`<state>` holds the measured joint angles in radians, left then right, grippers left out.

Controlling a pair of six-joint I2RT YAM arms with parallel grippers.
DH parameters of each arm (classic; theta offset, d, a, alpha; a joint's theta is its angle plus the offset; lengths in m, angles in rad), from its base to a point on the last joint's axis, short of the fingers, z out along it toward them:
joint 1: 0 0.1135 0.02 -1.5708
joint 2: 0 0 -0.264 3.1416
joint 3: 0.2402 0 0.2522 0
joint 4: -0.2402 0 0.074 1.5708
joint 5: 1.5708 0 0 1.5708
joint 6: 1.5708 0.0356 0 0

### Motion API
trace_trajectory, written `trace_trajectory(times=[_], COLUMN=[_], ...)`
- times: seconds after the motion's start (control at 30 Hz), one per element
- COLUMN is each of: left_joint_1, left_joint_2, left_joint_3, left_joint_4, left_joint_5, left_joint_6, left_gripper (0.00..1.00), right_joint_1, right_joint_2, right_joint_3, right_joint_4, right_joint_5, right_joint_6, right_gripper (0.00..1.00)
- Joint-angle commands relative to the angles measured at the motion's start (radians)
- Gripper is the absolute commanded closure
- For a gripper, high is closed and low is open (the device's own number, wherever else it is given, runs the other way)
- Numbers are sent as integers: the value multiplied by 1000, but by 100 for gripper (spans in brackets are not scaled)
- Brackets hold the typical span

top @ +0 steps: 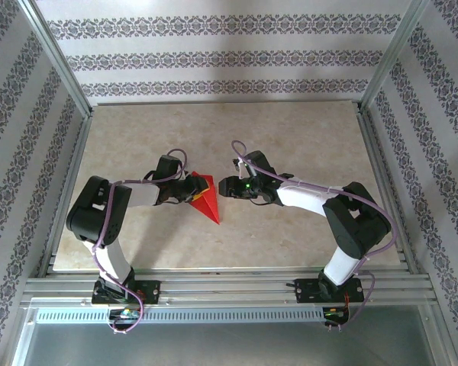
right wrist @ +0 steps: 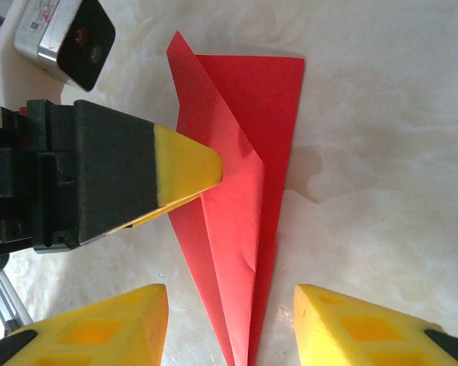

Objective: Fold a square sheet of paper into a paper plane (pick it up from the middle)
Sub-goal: Turn over the paper at the center of the table.

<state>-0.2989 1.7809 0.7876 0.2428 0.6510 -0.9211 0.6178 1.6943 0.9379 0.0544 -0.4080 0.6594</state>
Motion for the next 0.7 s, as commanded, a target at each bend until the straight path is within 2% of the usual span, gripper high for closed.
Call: trace_trajectory(times=[0.0,0.23,0.53,0.67], left_joint_1=[13,17,25,26], left_joint_2=[12,-8,14,-7], left_joint_3=[-2,-36,-47,-41], left_joint_4=[112,143,192,171], left_joint_5=[63,65,78,63], left_joint_6=[28,87,98,125], left_gripper=[69,76,84,87], right_joint_1=[0,-5,-9,-13], right_joint_2=[7,4,-8,-29], right_joint_3=[25,22,10,-2], right_joint_4=[16,18,18,15], right_joint_5=[-14,-11,1,20], right_joint_6=[11,19,22,17], right_gripper=[53,53,54,49])
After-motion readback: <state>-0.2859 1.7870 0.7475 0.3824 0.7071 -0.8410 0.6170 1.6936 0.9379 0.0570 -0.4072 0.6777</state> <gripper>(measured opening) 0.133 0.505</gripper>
